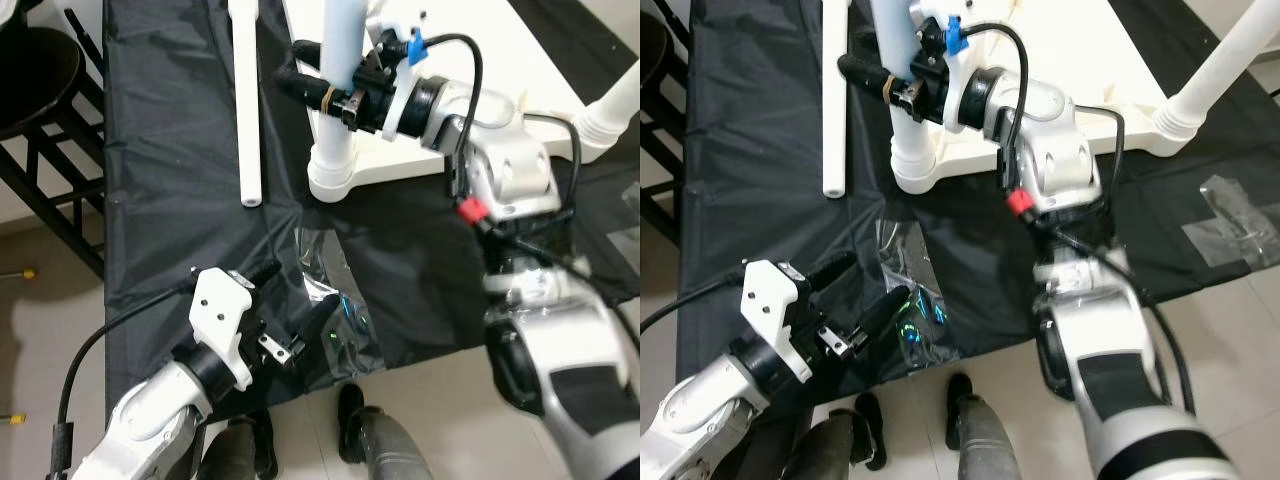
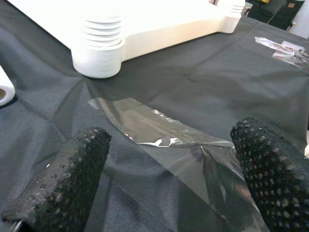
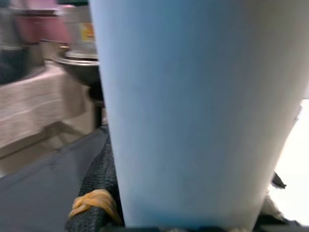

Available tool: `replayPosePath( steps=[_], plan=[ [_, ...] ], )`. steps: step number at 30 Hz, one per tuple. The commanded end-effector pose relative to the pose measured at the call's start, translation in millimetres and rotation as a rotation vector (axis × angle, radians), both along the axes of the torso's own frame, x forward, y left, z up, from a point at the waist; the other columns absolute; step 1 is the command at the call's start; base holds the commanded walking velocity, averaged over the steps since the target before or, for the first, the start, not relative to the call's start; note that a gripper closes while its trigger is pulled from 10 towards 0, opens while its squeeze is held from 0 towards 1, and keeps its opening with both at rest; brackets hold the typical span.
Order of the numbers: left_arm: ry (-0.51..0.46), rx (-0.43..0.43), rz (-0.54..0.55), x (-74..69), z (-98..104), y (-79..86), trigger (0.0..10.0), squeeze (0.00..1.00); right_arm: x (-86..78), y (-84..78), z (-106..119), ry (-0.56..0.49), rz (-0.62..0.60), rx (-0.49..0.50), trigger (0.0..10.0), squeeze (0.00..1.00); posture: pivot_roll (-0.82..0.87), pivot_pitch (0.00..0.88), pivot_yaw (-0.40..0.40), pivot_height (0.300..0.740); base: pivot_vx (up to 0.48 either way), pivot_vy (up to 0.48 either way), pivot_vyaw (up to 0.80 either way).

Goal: Building children table

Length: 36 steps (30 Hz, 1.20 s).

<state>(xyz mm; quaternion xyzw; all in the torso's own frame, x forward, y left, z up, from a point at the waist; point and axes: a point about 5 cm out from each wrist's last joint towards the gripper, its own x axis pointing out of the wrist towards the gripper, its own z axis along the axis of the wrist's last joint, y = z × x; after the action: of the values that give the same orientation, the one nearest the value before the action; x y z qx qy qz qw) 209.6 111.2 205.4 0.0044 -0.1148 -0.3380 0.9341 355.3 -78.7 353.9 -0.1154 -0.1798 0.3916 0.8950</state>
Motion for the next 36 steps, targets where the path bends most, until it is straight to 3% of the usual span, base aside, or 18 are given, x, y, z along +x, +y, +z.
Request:
replayPosePath(
  steps=[1,2,3,4,5,7,19,29,33,34,35,36],
  plan=[
    [0.023,0.002,0.001,-1.8,-6,-0.7,10.0,0.00,18.8,-15.7,-66,0.295,-0.165,-0.082,10.0,0.00,0.02,0.428,-0.030,0.740,0.000,0.000,0.00],
    [0.023,0.005,-0.001,-1.1,-7,-0.9,10.0,0.00,14.6,-16.6,-86,0.336,-0.311,-0.051,10.0,0.00,0.02,0.415,-0.030,0.740,0.000,0.000,0.00],
    [0.023,0.005,-0.001,-1.1,-7,-0.9,10.0,0.00,14.6,-16.6,-86,0.336,-0.311,-0.051,10.0,0.00,0.02,0.415,-0.030,0.740,0.000,0.000,0.00],
    [0.021,0.012,-0.003,-0.5,-8,-1.4,10.0,0.00,10.4,-18.6,-101,0.365,-0.441,-0.025,10.0,0.00,0.03,0.396,-0.033,0.740,0.000,0.000,0.00],
    [0.021,0.012,-0.003,-0.5,-8,-1.4,10.0,0.00,10.4,-18.6,-101,0.365,-0.441,-0.025,10.0,0.00,0.03,0.396,-0.033,0.740,0.000,0.000,0.00],
    [0.015,0.027,-0.004,0.7,-11,-1.7,10.0,0.00,5.5,-16.0,-113,0.429,-0.572,0.091,10.0,0.00,0.04,0.360,-0.028,0.740,0.000,0.000,0.00],
    [-0.007,0.043,0.005,13.9,-17,-1.7,10.0,0.00,-2.5,-9.1,-105,0.396,-0.684,0.160,10.0,0.00,0.03,0.293,-0.024,0.740,0.000,0.000,0.00],
    [-0.015,0.035,0.024,18.5,-18,0.3,10.0,0.00,-3.5,-8.6,-98,0.368,-0.694,0.170,10.0,0.00,0.03,0.288,-0.019,0.740,0.000,0.000,0.00],
    [-0.046,-0.044,0.061,27.5,-2,6.9,10.0,0.00,-4.2,-8.2,-95,0.356,-0.682,0.176,10.0,0.00,0.02,0.286,-0.018,0.740,0.000,0.000,0.00],
    [-0.078,-0.104,0.079,34.9,13,12.3,10.0,0.00,-4.4,-7.4,-94,0.349,-0.675,0.172,10.0,0.00,0.02,0.285,-0.020,0.740,0.000,0.000,0.00],
    [-0.078,-0.104,0.079,34.9,13,12.3,10.0,0.00,-4.4,-7.4,-94,0.349,-0.675,0.172,10.0,0.00,0.02,0.285,-0.020,0.740,0.000,0.000,0.00],
    [-0.126,-0.157,0.088,42.9,33,19.2,10.0,0.00,-4.2,-6.5,-92,0.344,-0.669,0.168,10.0,0.00,0.02,0.283,-0.022,0.740,0.000,0.000,0.00]
  ],
)
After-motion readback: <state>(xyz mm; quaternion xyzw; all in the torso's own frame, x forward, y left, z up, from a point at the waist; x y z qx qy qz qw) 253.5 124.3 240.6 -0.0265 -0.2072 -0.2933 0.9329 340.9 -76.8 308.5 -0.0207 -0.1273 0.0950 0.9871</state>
